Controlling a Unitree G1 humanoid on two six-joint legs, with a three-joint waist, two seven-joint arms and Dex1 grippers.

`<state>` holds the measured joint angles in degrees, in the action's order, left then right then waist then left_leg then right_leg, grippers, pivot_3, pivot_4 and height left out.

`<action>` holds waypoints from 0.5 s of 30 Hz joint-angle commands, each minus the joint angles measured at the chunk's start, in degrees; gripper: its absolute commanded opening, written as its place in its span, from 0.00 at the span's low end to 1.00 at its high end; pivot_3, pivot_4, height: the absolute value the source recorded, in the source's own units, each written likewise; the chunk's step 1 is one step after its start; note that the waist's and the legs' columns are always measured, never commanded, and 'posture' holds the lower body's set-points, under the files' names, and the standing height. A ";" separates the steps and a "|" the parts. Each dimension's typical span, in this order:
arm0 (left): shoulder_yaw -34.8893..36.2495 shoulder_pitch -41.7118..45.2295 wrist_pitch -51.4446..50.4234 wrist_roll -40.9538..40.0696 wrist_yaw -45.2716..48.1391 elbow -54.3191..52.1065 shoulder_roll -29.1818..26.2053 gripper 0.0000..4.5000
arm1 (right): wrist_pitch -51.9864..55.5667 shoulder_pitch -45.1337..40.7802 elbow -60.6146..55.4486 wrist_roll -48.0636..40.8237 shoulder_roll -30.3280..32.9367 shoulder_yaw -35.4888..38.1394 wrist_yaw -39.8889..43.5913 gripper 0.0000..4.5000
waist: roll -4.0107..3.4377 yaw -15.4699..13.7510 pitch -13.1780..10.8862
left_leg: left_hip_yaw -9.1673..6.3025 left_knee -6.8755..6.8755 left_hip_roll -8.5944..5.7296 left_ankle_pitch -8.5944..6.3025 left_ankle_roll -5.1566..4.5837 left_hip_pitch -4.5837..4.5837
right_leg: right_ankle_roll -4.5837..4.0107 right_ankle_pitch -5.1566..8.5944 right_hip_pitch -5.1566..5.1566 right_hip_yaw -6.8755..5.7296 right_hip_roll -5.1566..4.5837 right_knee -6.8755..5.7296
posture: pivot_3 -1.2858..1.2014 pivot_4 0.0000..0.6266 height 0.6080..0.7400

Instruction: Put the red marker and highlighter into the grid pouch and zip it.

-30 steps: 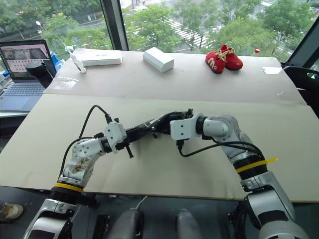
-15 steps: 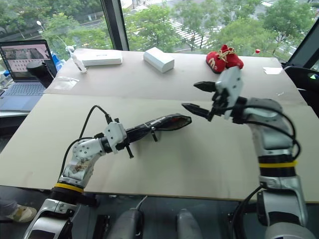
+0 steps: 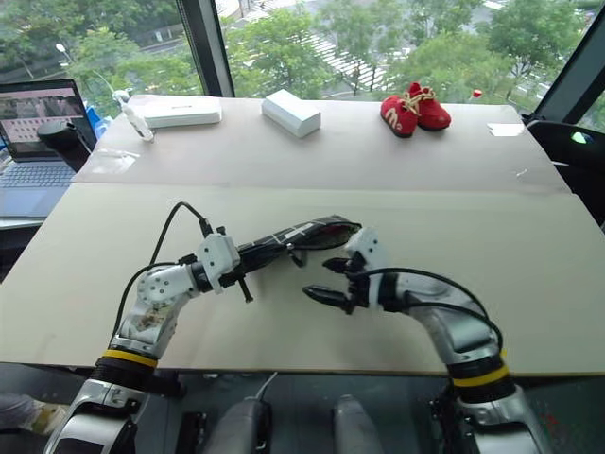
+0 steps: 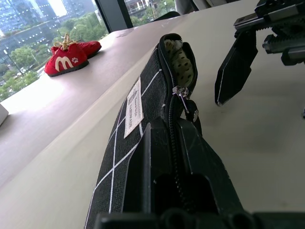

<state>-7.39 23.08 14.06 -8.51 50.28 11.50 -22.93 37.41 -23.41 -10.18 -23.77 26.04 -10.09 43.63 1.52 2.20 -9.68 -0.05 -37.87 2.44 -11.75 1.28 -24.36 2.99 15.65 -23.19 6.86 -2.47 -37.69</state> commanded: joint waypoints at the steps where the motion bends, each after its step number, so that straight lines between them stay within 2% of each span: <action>1: 0.21 0.35 0.92 -0.51 0.01 -1.72 0.20 0.00 | -1.34 -2.75 -0.45 1.53 -3.50 -1.07 -2.90 0.92 | 0.00 -0.12 0.00 | 0.00 0.00 0.00 0.00 0.00 0.00 | 0.00 0.00 0.01 -0.01 0.00 0.00 | 0.52 0.24 0.92; 7: -0.11 0.34 0.98 -0.40 -0.15 -1.71 0.79 0.00 | -2.22 -6.20 2.15 3.48 -8.43 -2.37 -4.77 0.92 | 0.00 0.06 0.00 | -0.02 0.00 0.02 0.00 0.00 0.00 | 0.00 0.00 0.00 -0.05 0.02 -0.01 | 0.52 0.24 0.92; 12: -0.12 0.26 1.02 -0.38 -0.17 -1.66 0.94 0.00 | -2.18 -6.10 1.84 3.58 -8.49 -2.28 -3.90 0.92 | 0.00 -0.01 0.00 | -0.03 0.00 0.02 0.00 0.00 0.00 | 0.00 0.00 0.01 -0.06 0.01 -0.01 | 0.52 0.24 0.92; 15: -0.10 0.24 1.04 -0.41 -0.16 -1.54 0.97 0.00 | -2.36 -5.57 1.39 3.58 -7.78 -2.17 -3.16 0.71 | 0.00 0.07 0.00 | -0.03 0.00 0.03 0.00 0.00 0.01 | 0.00 0.00 0.01 -0.06 0.02 -0.01 | 0.52 0.24 0.92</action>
<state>-7.58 23.06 14.07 -8.50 50.15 11.50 -22.23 36.77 -28.80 -6.80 -20.26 17.77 -12.92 39.54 1.53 2.27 -9.67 -0.07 -37.87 2.47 -11.75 1.28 -24.35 2.99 15.65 -23.18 6.80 -2.46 -37.71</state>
